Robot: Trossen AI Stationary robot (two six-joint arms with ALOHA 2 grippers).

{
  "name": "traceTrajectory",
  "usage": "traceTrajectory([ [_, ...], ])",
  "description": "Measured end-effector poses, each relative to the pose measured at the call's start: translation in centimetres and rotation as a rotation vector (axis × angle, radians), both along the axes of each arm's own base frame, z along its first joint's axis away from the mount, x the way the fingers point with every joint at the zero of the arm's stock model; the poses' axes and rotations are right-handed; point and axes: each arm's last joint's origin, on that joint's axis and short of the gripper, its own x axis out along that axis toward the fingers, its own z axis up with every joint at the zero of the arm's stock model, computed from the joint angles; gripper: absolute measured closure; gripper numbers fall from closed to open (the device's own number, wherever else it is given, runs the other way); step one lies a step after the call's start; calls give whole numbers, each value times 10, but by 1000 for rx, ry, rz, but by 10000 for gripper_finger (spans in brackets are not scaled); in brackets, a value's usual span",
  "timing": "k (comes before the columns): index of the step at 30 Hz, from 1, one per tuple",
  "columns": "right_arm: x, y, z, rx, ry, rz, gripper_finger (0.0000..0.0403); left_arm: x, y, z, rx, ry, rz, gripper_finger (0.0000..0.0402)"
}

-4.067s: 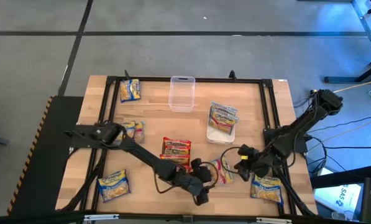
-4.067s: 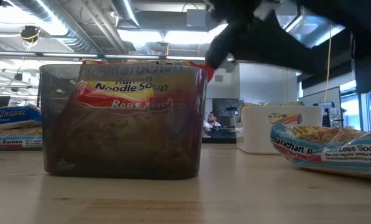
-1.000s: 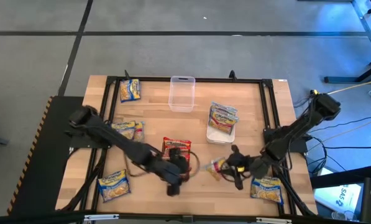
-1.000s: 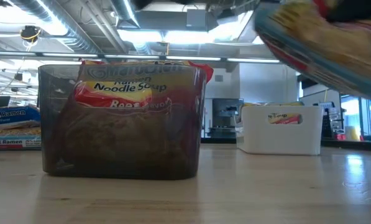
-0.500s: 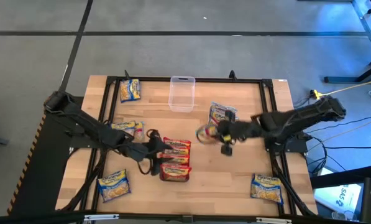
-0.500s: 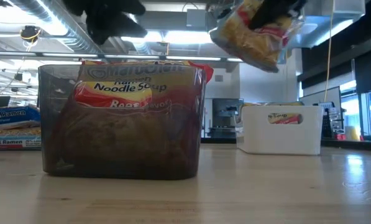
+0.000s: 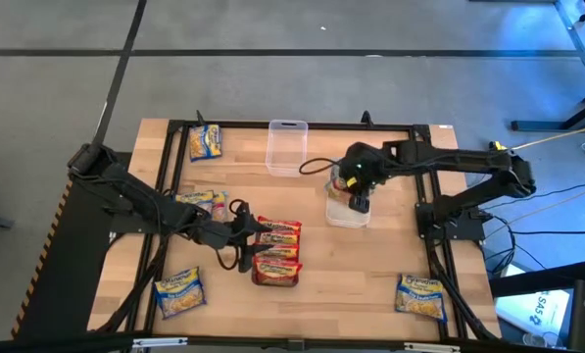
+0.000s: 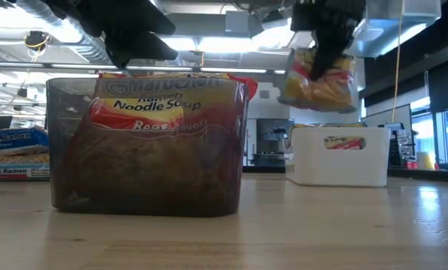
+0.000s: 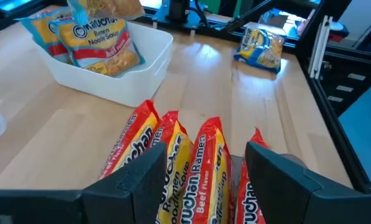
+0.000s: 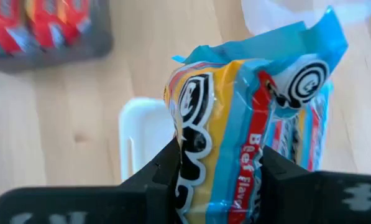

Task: Sort Maruchan noodles
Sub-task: Put the light blue noodle pack into the white bin

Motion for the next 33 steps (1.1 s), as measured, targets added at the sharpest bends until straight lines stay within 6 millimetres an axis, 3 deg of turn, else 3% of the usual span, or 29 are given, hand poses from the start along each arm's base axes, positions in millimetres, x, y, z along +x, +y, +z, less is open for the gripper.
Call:
traceTrajectory([
  [6,9,-6,-18,6,78,41,307,0,-1,0,-2,-2,-5,189],
  [14,11,-6,-57,34,195,35,307,-1,-3,0,-2,-3,-13,189],
  [33,2,-4,-110,33,187,25,306,-1,-3,1,-5,-9,-11,191],
])
